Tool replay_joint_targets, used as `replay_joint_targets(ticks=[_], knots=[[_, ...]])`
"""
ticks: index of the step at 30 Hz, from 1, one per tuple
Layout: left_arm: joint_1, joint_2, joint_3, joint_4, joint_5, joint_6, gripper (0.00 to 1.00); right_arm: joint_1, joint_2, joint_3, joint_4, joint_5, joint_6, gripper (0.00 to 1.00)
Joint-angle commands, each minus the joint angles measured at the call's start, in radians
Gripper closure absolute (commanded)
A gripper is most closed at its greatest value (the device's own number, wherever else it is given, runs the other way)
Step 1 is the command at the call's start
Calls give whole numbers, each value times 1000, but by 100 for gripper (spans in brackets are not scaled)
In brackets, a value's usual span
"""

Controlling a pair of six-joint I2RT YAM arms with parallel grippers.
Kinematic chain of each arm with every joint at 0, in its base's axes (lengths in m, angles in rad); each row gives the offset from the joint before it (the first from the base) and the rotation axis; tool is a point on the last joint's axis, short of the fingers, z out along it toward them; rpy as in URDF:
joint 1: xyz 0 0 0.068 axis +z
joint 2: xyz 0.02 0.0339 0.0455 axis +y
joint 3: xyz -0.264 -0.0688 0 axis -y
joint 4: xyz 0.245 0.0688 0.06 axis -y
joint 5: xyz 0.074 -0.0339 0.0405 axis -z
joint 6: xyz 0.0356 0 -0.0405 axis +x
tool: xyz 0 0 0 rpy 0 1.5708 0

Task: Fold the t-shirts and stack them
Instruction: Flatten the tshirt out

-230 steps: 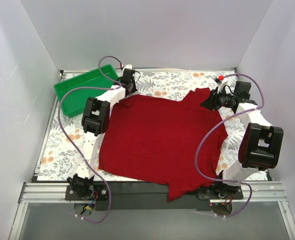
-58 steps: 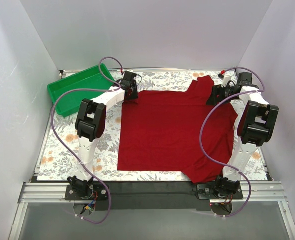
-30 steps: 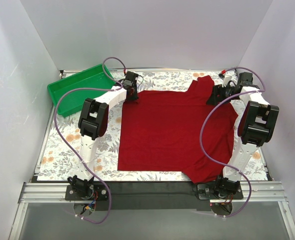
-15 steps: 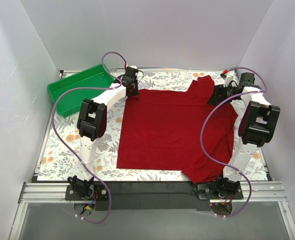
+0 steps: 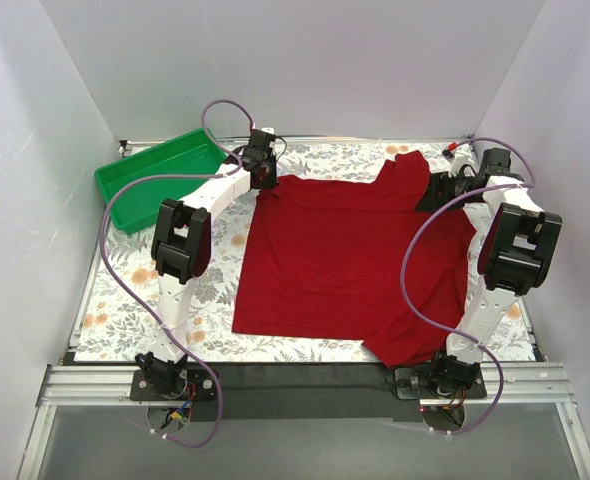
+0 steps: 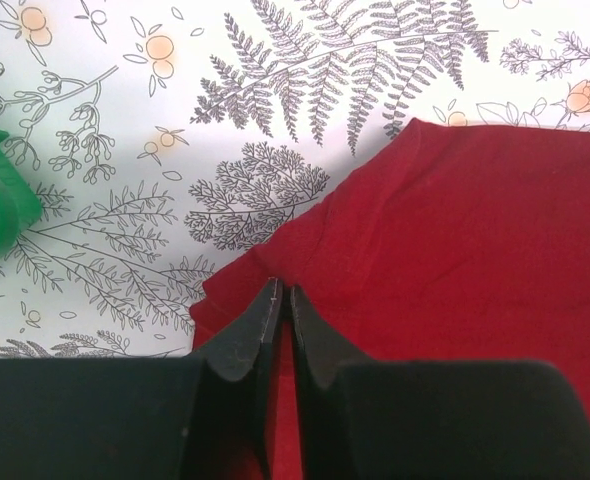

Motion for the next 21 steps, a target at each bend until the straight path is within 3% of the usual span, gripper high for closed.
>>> replay_joint_targets(ticks=[1,7,12,21], knots=[[10,-74,-7,-15,17,7,90,-5,-50,-3,19,-29,-4,32],[10,-92,-12,-15,26,6,83,-7,-48,-6,19,-30,-5,32],[11,-115,-38,-11,26,11,67,-7,-48,-9,19,-32,-7,32],[0,-152,-171,46,127,90,64,-7,-44,-11,19,-36,-8,32]])
